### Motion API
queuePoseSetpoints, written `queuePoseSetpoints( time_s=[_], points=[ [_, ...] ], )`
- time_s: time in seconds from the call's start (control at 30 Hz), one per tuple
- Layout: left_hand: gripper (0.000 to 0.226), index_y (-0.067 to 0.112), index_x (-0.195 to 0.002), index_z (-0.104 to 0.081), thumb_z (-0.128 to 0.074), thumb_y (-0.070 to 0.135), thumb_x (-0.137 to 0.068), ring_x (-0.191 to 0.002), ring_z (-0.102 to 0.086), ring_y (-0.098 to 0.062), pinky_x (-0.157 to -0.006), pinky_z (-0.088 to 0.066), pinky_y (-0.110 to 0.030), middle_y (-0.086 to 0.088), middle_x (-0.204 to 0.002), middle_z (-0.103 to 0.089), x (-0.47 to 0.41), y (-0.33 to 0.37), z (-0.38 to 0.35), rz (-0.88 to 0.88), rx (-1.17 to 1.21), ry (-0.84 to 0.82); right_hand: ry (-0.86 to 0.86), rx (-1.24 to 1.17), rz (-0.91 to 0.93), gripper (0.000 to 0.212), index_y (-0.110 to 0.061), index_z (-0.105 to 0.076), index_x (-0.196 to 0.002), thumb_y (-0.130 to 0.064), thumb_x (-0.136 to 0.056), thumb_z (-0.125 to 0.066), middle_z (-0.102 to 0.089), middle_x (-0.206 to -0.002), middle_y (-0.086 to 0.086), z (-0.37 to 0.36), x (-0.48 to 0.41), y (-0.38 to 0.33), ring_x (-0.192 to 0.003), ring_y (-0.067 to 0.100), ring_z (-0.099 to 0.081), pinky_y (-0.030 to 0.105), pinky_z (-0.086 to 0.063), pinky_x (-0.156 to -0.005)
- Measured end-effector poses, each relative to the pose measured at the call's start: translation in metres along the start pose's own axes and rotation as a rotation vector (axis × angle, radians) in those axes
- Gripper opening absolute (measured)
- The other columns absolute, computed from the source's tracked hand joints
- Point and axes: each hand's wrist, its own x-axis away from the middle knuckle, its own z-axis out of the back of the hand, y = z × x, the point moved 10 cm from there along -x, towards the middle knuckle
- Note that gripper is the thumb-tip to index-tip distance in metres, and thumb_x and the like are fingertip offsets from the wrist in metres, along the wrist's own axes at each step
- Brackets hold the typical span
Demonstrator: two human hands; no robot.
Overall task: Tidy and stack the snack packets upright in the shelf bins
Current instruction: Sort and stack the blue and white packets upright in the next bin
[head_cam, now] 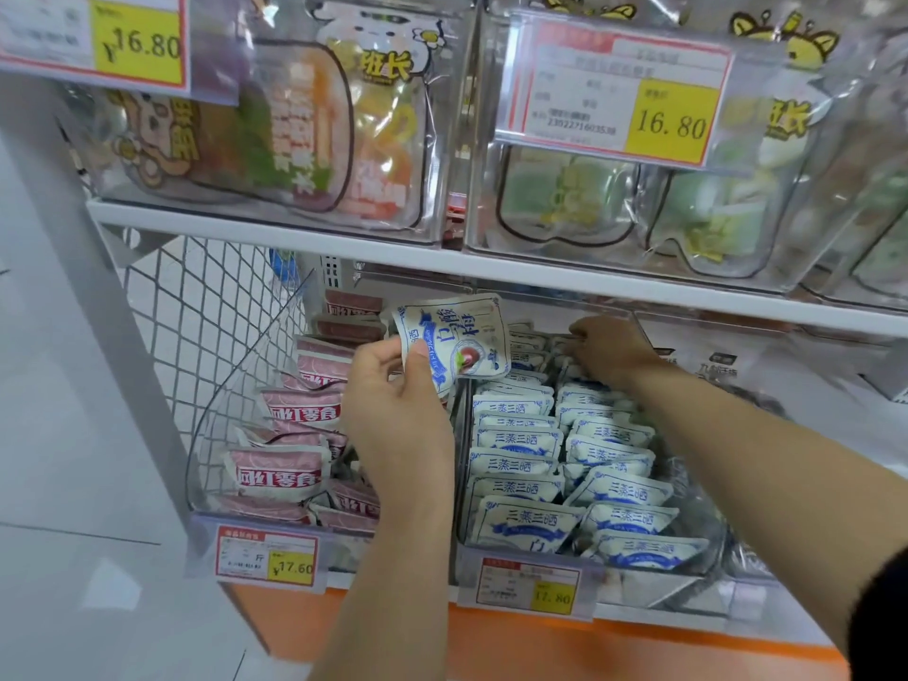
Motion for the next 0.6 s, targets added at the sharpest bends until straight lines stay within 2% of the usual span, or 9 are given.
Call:
queuePoseSetpoints(
  time_s=[0.07, 0.13, 0.2, 0.33, 0.47, 0.6],
  points=[
    [0.004, 0.020, -0.094, -0.060, -0.059, 0.023, -0.091, -0.059, -0.057, 0.005, -0.052, -0.044, -0.011, 0.014, -0.079, -0.062, -0.001, -0.001, -0.001, 0.012, 0.010, -0.002, -0.071, 0.060, -0.004, 0.048, -0.007, -0.045, -0.135, -0.037, -0.097, -0.045, -0.047, -0.140, 0.012, -0.006, -0.004, 0.002, -0.126, 0.026, -0.045, 0.034, -0.033, -0.104],
    [0.004, 0.019, -0.093, -0.059, -0.060, 0.023, -0.091, -0.060, -0.055, 0.012, -0.054, -0.042, -0.006, 0.014, -0.080, -0.062, -0.002, -0.002, -0.001, 0.021, 0.017, -0.004, -0.089, 0.089, 0.005, 0.046, -0.006, -0.041, -0.137, -0.029, -0.098, -0.044, -0.045, -0.141, 0.014, -0.006, -0.007, 0.003, -0.130, 0.027, -0.042, 0.034, -0.033, -0.104],
    [0.003, 0.018, -0.092, -0.059, -0.060, 0.021, -0.091, -0.060, -0.054, 0.015, -0.055, -0.041, -0.004, 0.015, -0.078, -0.060, -0.001, 0.000, -0.002, 0.017, 0.016, -0.008, -0.078, 0.096, 0.015, 0.038, -0.005, -0.047, -0.132, -0.020, -0.097, -0.046, -0.053, -0.133, 0.015, -0.004, -0.010, 0.003, -0.123, 0.027, -0.048, 0.032, -0.039, -0.098],
    [0.004, 0.014, -0.093, -0.060, -0.059, 0.018, -0.092, -0.062, -0.054, 0.017, -0.054, -0.040, -0.003, 0.016, -0.077, -0.059, 0.001, 0.003, -0.004, -0.003, 0.016, -0.027, -0.098, 0.162, 0.041, 0.031, -0.004, -0.069, -0.104, -0.030, -0.095, -0.053, -0.068, -0.107, 0.009, -0.002, -0.010, -0.005, -0.102, 0.023, -0.061, 0.032, -0.045, -0.091],
    [0.007, 0.014, -0.095, -0.061, -0.059, 0.020, -0.092, -0.063, -0.056, 0.014, -0.056, -0.042, -0.004, 0.014, -0.080, -0.061, -0.001, 0.002, -0.003, -0.009, 0.012, -0.037, -0.082, 0.226, 0.062, 0.029, -0.007, -0.070, -0.092, -0.032, -0.093, -0.055, -0.069, -0.094, 0.006, -0.001, -0.007, -0.009, -0.090, 0.022, -0.063, 0.034, -0.049, -0.087],
    [0.003, 0.017, -0.091, -0.059, -0.059, 0.020, -0.092, -0.060, -0.056, 0.011, -0.053, -0.042, -0.006, 0.013, -0.078, -0.061, -0.002, 0.003, -0.001, -0.014, 0.017, -0.035, 0.017, 0.379, 0.042, 0.015, -0.007, -0.066, -0.087, -0.007, -0.090, -0.051, -0.065, -0.088, 0.008, 0.006, 0.005, -0.016, -0.078, 0.024, -0.059, 0.032, -0.052, -0.070]
  ],
)
